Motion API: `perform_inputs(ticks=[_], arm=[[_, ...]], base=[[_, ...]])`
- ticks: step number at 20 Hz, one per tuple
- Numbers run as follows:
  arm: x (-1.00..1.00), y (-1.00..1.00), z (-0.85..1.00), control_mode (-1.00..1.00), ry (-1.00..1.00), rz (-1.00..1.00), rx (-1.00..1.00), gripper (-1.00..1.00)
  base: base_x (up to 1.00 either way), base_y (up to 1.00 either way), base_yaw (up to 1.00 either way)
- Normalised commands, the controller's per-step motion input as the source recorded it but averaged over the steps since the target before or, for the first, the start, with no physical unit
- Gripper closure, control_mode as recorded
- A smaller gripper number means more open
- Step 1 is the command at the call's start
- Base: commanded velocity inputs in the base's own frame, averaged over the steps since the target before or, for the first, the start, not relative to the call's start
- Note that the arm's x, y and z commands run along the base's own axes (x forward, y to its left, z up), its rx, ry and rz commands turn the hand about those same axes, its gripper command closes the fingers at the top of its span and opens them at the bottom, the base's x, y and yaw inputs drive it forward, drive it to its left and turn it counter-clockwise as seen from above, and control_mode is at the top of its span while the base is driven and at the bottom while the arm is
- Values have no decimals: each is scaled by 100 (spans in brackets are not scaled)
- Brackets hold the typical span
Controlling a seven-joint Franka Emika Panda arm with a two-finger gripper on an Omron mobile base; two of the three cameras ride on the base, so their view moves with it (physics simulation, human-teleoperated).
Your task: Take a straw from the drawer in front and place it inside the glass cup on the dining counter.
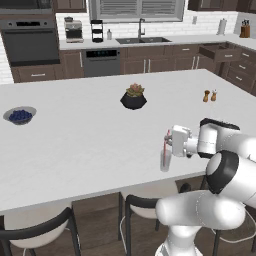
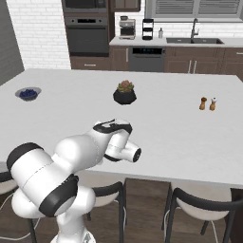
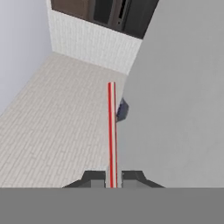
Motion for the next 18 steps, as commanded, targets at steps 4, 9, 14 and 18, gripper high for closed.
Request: perform_inputs(ticks=[4,9,14,18], arm=[[-1,0,-4,-100,-10,0,0,100],[-11,0,0,-100,-5,0,0,100],[-13,0,0,-100,-1,-1,0,100],[0,0,0,-100,0,-2,-3,-100]], base=[[0,0,0],[0,0,0],[0,0,0],[0,0,0]])
